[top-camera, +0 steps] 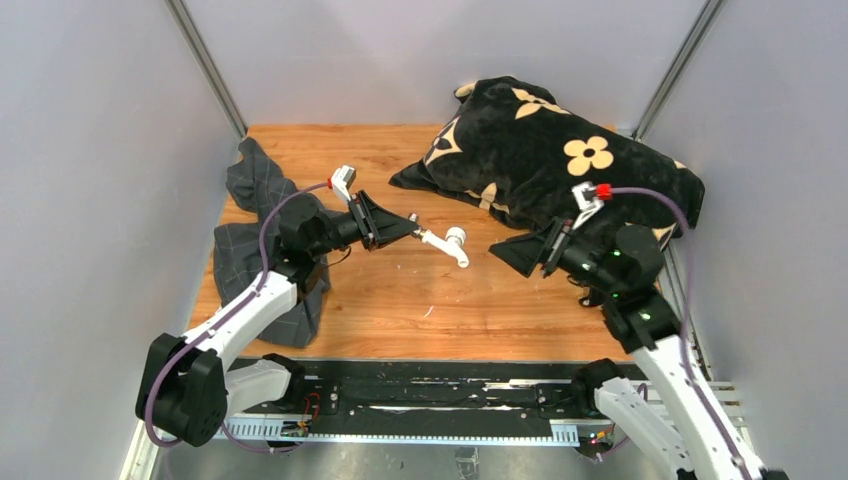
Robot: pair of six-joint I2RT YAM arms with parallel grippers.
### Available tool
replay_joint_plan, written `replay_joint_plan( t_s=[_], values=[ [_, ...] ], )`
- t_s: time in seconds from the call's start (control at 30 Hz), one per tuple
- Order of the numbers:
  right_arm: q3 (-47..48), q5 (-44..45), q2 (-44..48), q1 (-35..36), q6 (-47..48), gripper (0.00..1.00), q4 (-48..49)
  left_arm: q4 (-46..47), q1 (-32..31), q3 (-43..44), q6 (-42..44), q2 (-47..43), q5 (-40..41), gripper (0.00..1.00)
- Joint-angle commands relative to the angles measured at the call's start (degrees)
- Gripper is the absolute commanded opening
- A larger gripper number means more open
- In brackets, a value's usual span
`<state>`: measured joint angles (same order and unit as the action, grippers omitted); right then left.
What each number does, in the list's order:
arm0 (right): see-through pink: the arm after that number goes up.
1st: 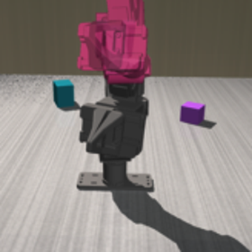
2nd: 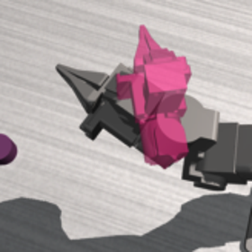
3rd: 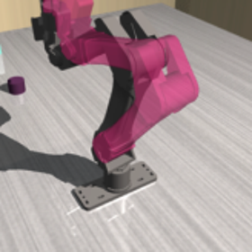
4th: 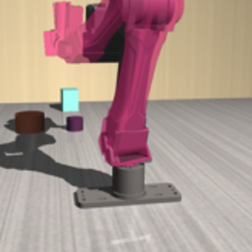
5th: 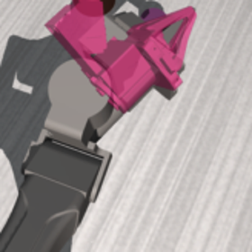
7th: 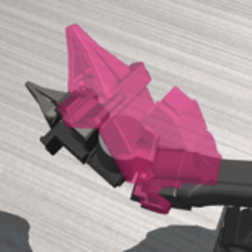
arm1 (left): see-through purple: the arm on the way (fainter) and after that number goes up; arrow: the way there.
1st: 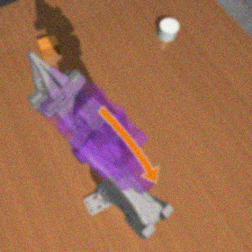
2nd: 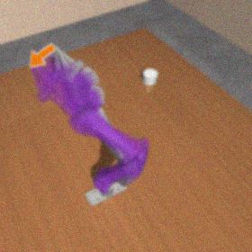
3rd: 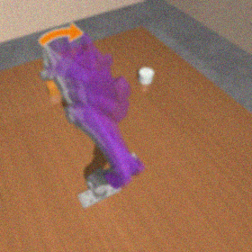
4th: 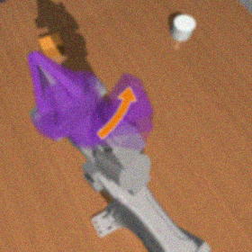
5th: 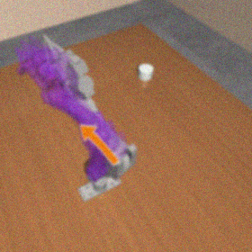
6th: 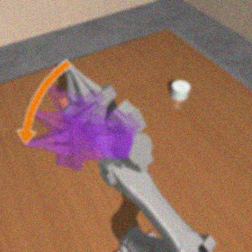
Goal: Install the water faucets
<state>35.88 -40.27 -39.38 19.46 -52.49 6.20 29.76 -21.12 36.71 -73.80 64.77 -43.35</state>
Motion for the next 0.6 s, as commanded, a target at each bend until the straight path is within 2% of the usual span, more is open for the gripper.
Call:
replay_joint_plan(
  t_s=[0.0, 0.07, 0.2, 0.4, 0.47, 0.57],
  values=[
    [12.5, 12.9, 4.2, 2.4, 40.2, 0.8, -34.4, -6.4, 0.1, 2.3, -0.6, 0.2, 2.7, 0.0],
    [11.8, 15.5, 6.0, 5.7, 45.0, 0.8, -31.3, -6.5, 0.2, 2.1, -1.9, 0.8, 3.4, 0.0],
    [6.0, 26.5, 8.6, 17.3, 51.9, 0.81, -21.0, -6.8, 0.2, 2.0, -3.2, 0.8, 4.3, 0.0],
    [3.4, 41.3, 3.3, 33.9, 68.2, 0.81, -10.3, -7.3, 0.1, 1.4, -4.7, 0.6, 4.8, 0.0],
    [2.2, 45.3, 0.4, 37.4, 74.0, 0.81, -5.2, -7.3, 0.2, 1.4, -5.0, 0.8, 4.4, 0.0],
    [1.2, 46.6, -4.5, 38.7, 79.9, 0.83, 1.1, -7.3, 0.1, 2.0, -5.4, 1.3, 3.5, 0.0]
  ],
)
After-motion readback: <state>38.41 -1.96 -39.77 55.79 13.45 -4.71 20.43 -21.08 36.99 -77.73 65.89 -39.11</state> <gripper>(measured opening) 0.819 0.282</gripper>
